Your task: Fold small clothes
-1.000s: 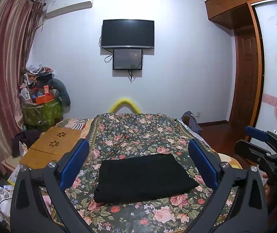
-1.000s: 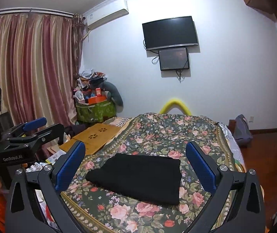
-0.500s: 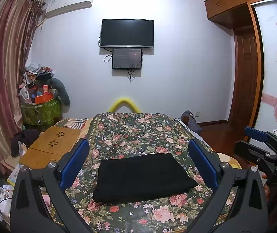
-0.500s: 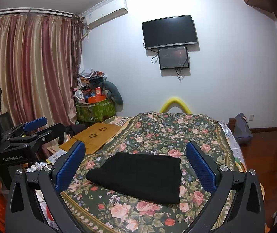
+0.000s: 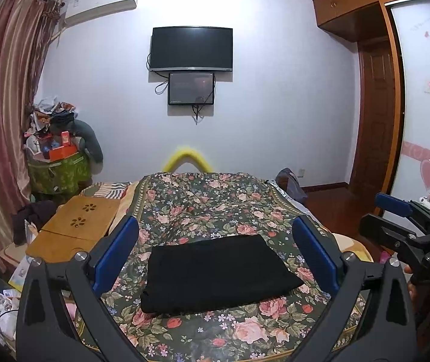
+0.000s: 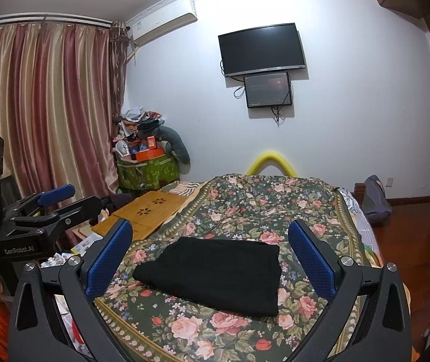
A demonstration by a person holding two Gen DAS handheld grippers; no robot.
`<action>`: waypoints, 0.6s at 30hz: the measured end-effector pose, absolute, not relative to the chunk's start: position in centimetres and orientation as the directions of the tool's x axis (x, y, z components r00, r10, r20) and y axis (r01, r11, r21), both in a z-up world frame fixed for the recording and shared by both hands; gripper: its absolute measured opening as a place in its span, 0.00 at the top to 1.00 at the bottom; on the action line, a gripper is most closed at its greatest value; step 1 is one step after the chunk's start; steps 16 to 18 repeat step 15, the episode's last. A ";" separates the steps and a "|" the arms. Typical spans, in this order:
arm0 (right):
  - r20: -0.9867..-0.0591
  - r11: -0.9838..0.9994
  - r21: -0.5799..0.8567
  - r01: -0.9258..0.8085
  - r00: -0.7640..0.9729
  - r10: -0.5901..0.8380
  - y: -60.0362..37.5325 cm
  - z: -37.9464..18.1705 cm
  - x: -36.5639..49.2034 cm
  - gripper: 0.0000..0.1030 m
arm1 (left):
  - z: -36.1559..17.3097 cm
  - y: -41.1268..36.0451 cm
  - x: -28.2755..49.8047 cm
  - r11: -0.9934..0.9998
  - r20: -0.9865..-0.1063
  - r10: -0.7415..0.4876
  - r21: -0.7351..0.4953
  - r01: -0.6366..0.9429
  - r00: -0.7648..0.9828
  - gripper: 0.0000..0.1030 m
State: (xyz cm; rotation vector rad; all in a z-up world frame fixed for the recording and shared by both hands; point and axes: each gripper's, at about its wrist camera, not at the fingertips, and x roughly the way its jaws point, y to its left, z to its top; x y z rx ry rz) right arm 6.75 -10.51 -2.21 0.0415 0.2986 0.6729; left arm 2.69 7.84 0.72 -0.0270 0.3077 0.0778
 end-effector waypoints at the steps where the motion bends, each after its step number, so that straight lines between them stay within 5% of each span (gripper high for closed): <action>1: -0.260 0.784 0.134 -0.606 0.742 0.618 -10.5 -2.3 6.7 0.00 | 0.7 7.8 2.7 0.997 -0.305 0.068 -0.017 -0.077 0.950 0.00; 18: -0.262 0.787 0.136 -0.602 0.744 0.615 -10.4 -2.4 6.6 0.00 | 0.5 8.1 3.2 0.996 -0.322 0.066 -0.041 -0.083 0.945 0.00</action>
